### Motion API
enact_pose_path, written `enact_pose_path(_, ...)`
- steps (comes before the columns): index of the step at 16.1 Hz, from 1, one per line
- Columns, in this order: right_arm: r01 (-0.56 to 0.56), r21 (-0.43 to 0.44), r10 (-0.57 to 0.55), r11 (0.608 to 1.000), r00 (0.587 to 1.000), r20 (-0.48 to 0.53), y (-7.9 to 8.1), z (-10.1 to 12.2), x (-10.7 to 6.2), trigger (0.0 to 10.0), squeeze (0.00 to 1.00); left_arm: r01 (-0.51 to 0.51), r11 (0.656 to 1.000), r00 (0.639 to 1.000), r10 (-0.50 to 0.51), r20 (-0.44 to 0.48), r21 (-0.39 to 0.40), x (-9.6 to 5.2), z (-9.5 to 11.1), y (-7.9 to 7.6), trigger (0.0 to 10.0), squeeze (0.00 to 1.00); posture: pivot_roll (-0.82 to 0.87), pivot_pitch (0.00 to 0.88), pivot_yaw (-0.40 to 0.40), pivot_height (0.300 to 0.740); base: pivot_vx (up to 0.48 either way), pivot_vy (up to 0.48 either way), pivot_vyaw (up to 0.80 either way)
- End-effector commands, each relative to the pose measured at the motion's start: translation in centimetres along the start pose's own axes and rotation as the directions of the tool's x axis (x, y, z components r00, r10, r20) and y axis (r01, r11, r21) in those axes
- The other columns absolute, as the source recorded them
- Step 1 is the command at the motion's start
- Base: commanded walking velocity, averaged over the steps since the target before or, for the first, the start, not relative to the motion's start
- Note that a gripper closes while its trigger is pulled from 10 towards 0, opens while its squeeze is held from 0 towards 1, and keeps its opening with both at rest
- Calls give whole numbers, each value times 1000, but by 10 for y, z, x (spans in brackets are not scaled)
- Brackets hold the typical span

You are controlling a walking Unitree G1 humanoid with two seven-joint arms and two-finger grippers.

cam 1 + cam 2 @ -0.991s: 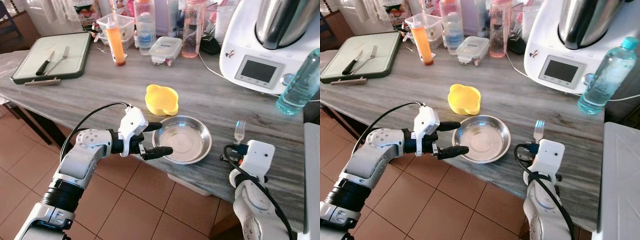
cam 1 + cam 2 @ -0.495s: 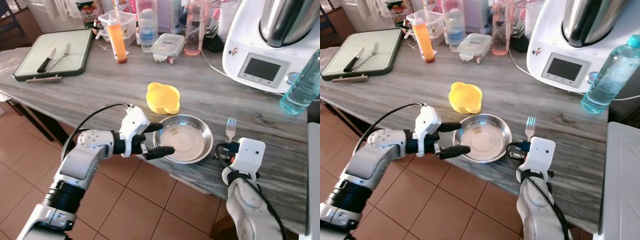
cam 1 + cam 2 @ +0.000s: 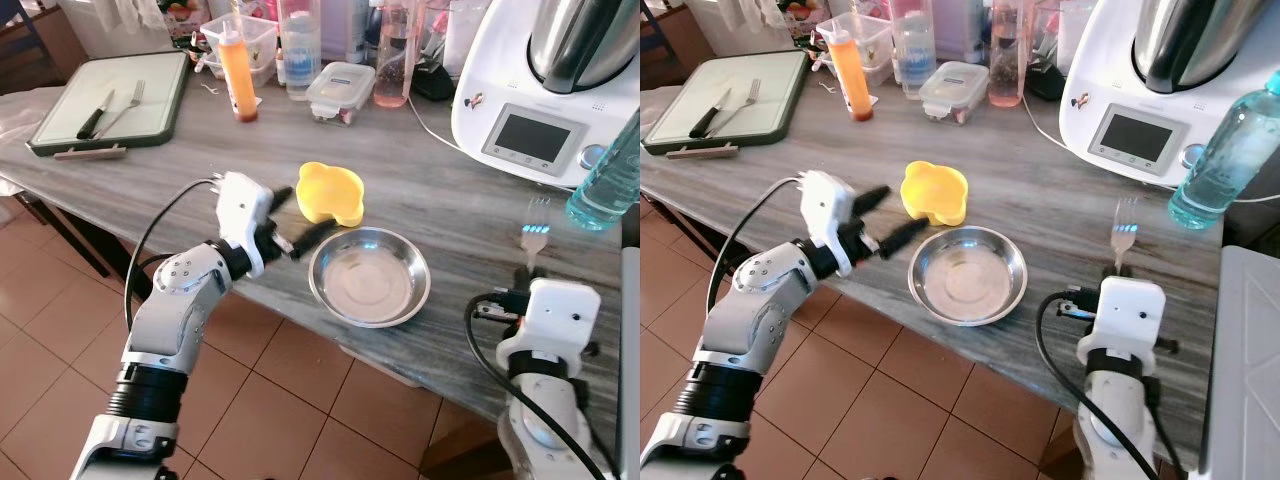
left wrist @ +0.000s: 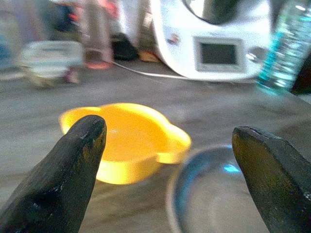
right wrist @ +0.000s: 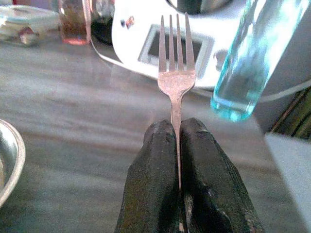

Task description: Setting the table

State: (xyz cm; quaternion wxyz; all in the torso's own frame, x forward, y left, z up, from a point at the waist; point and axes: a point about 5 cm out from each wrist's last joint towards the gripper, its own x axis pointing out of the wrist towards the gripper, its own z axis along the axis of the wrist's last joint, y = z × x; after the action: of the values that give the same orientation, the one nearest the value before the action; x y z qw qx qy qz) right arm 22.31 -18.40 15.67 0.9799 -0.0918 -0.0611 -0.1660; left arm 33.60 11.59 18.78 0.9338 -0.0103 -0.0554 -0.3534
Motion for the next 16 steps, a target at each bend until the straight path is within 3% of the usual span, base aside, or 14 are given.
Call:
enact_pose_path(1, 31, -11, -31, 999, 999, 21, -8, 5, -3, 10000, 0, -49, 999, 999, 49, 0, -3, 0, -2, 4, 10000, 0, 34, 93, 34, 740, 0, 0, -494)
enact_pose_path(4, 43, -14, -43, 999, 999, 12, -11, 2, -5, 10000, 0, -99, 995, 995, 99, -1, -23, 4, -6, 4, 10000, 0, 26, 86, 34, 740, 0, 0, -765)
enact_pose_path(11, 41, -23, -41, 999, 999, 25, -10, 5, -6, 10000, 0, -231, 972, 973, 232, 3, -37, 11, -3, 23, 10000, 0, 19, 81, 39, 740, 0, 0, -741)
enact_pose_path(16, 31, -31, -30, 999, 999, 39, -8, 6, -6, 10000, 0, -247, 969, 969, 247, 10, -30, 10, -2, 27, 10000, 0, 23, 77, 34, 740, 0, 256, 0)
